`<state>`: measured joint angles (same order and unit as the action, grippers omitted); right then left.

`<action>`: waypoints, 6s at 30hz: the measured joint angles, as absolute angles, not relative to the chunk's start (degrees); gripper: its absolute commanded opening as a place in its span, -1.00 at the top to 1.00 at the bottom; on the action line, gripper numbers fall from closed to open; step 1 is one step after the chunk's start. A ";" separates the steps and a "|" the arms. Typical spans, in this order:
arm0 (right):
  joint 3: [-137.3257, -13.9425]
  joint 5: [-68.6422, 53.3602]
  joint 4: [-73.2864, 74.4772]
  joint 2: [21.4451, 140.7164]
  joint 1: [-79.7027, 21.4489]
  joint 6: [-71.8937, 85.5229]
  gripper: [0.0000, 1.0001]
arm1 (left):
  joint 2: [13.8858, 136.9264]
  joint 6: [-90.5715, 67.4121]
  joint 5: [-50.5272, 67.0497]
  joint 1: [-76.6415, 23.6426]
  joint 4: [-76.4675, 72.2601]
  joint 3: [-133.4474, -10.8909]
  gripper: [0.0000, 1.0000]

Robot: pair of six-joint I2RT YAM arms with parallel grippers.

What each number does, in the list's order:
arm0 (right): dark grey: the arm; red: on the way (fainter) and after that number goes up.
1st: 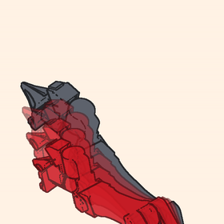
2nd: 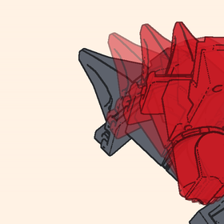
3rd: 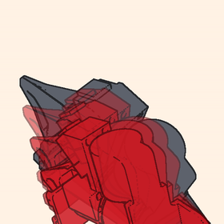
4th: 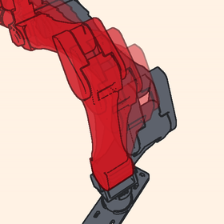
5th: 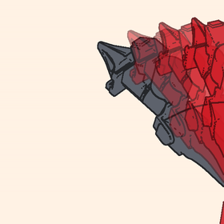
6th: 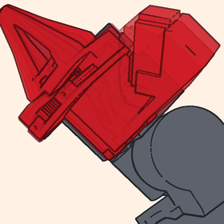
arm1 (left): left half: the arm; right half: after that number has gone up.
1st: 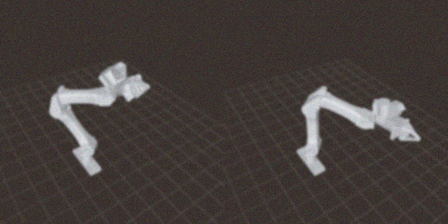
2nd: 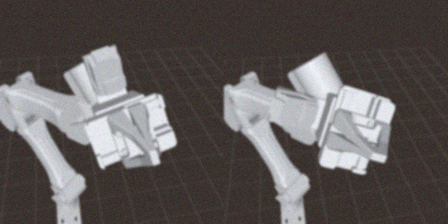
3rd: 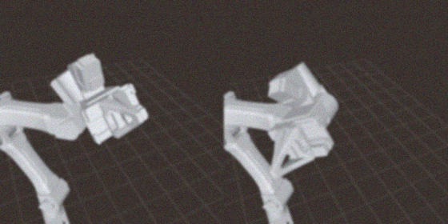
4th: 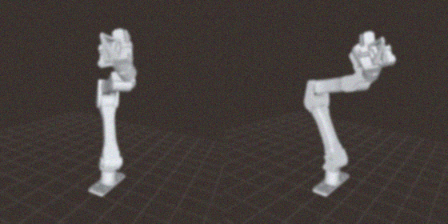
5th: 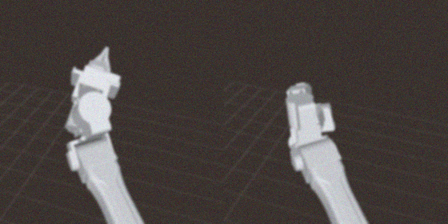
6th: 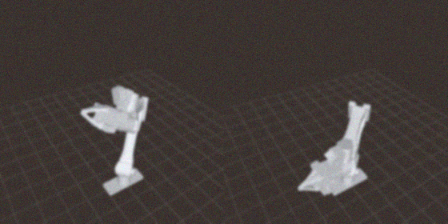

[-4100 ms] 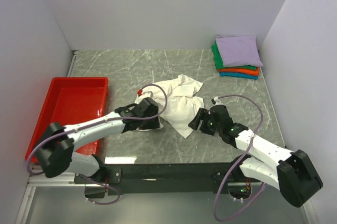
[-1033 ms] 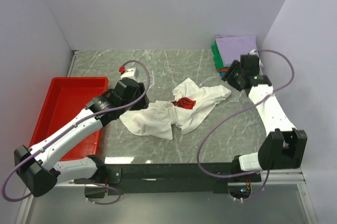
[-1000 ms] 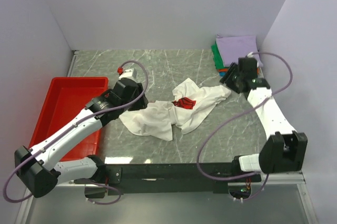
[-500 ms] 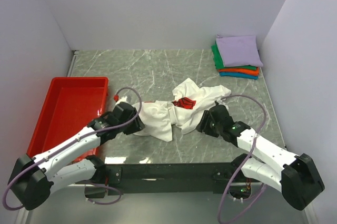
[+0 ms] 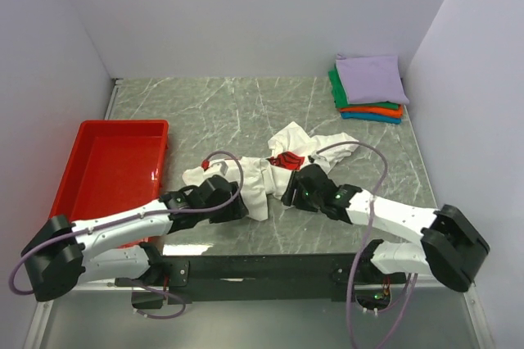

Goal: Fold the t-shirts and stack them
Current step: Flatten the tshirt out

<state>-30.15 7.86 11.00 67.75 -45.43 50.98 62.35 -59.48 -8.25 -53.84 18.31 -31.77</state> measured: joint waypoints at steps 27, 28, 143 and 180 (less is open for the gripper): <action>-35.75 20.64 25.10 60.29 -44.45 49.34 1.00 | 77.03 -63.70 -28.42 -57.93 29.12 -42.96 0.99; -35.79 21.12 26.59 58.02 -43.81 49.32 1.00 | 74.00 -64.25 -29.50 -57.93 31.22 -43.22 0.99; -31.79 -9.45 17.93 56.16 0.62 36.12 -0.25 | 62.96 -60.40 -10.55 -10.63 21.37 -35.90 0.01; -35.27 -8.05 15.88 69.36 1.85 36.40 -0.25 | 56.90 -90.70 -29.54 -32.16 43.62 -28.84 0.86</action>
<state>-35.27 -8.05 15.88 69.36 1.85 36.40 56.90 -90.70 -29.54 -32.16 43.62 -28.84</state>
